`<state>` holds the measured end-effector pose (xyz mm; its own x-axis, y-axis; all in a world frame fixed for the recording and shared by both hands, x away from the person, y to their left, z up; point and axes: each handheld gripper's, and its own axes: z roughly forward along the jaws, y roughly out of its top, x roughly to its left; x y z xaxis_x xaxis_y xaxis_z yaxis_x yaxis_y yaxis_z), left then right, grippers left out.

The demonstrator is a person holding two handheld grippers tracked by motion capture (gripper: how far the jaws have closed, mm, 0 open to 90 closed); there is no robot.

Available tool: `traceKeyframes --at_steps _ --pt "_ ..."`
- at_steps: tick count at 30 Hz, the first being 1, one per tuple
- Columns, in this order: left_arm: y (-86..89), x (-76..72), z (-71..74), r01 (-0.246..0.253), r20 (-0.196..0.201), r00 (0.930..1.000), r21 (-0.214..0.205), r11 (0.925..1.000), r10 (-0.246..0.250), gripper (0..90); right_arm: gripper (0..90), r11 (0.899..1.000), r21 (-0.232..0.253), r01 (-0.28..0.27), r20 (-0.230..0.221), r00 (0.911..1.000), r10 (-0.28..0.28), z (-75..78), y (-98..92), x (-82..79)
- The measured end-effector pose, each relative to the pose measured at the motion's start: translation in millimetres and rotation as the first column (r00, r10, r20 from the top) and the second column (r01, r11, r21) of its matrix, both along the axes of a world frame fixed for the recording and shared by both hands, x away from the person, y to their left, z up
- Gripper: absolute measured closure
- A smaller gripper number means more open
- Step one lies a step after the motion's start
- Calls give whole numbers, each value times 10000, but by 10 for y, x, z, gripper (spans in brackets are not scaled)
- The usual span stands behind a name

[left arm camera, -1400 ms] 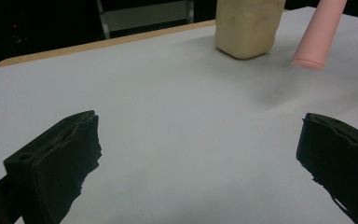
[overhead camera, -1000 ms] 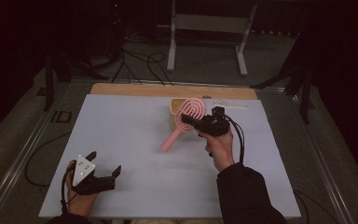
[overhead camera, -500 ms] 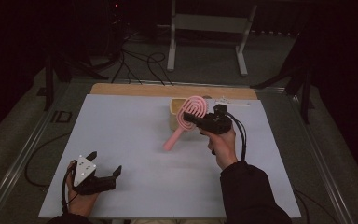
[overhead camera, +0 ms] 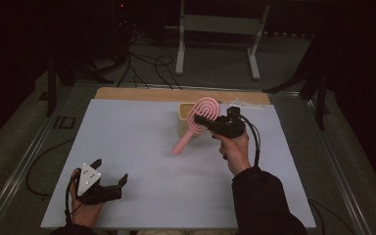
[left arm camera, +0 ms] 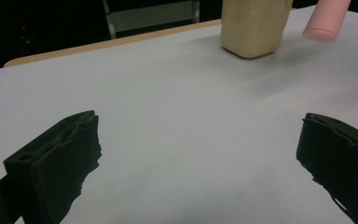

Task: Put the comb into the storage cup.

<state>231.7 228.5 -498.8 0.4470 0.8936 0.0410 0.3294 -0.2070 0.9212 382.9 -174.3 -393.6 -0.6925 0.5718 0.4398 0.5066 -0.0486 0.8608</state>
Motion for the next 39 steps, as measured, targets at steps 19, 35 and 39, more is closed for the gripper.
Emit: traceKeyframes --at_steps 19,35,39 --pt "-20 0 -4 88 -18 10000 45 10000 -88 1 634 9993 161 337 21 9994 -338 58 -122 66" --pt "-26 6 -13 109 -49 9999 103 9999 -108 1 634 9981 225 573 109 9983 -576 130 -214 117" --pt "-26 7 -15 98 -61 9999 113 9999 -97 1 634 9979 213 620 131 9980 -623 153 -226 126"
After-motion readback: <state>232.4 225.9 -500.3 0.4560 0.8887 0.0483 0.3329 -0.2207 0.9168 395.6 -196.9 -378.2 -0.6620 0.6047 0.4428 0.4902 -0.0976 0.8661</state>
